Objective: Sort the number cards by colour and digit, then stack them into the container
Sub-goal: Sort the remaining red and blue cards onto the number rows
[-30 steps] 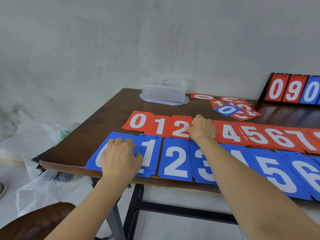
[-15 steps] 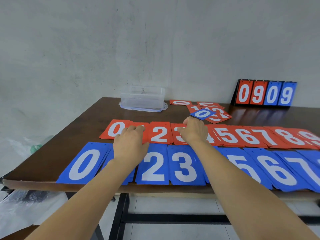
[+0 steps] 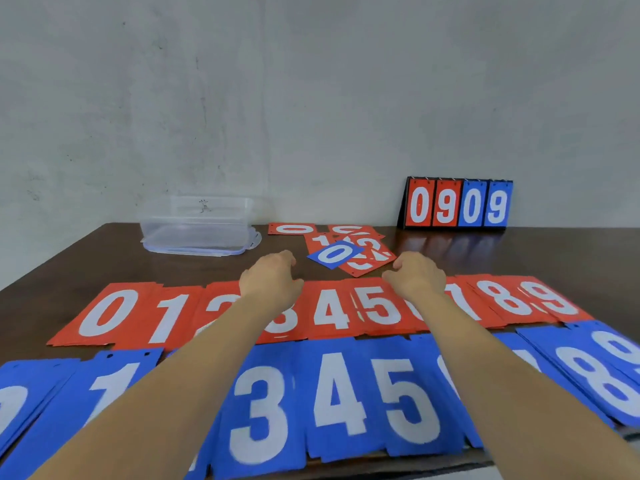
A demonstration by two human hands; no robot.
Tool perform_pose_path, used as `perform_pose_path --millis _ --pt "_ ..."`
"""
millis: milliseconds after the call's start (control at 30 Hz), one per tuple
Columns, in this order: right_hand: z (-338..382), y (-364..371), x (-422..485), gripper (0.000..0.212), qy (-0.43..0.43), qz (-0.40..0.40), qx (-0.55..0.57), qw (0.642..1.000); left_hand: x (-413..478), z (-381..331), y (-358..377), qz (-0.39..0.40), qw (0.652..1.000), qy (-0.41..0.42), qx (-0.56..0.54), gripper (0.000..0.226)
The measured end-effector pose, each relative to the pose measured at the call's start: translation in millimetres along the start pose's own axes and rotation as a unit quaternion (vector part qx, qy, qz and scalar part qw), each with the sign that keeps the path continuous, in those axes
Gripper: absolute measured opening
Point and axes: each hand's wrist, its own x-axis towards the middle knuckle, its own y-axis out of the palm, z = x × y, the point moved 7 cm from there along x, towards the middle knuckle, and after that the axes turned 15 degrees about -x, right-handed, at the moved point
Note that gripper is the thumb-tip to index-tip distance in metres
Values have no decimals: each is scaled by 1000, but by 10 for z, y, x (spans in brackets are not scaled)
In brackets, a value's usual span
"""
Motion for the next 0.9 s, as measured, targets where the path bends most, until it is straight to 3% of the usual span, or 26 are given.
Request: perform_pose_path --millis 200,300,467,700,900 --pt "-368 183 705 29 17 39 12 999 642 -159 444 1 996 -53 -78 34" --pt "-313 316 993 42 -3 54 16 998 948 -193 644 -1 993 -76 -94 42" --pt "-97 503 1362 65 -42 55 -2 998 1341 -261 951 33 995 -82 -42 66" --pt "35 874 1710 75 -25 92 -71 993 1634 -122 1274 73 984 -125 99 71" --pt "-103 897 1787 60 -47 116 -87 988 1710 -25 1210 74 984 -122 111 65"
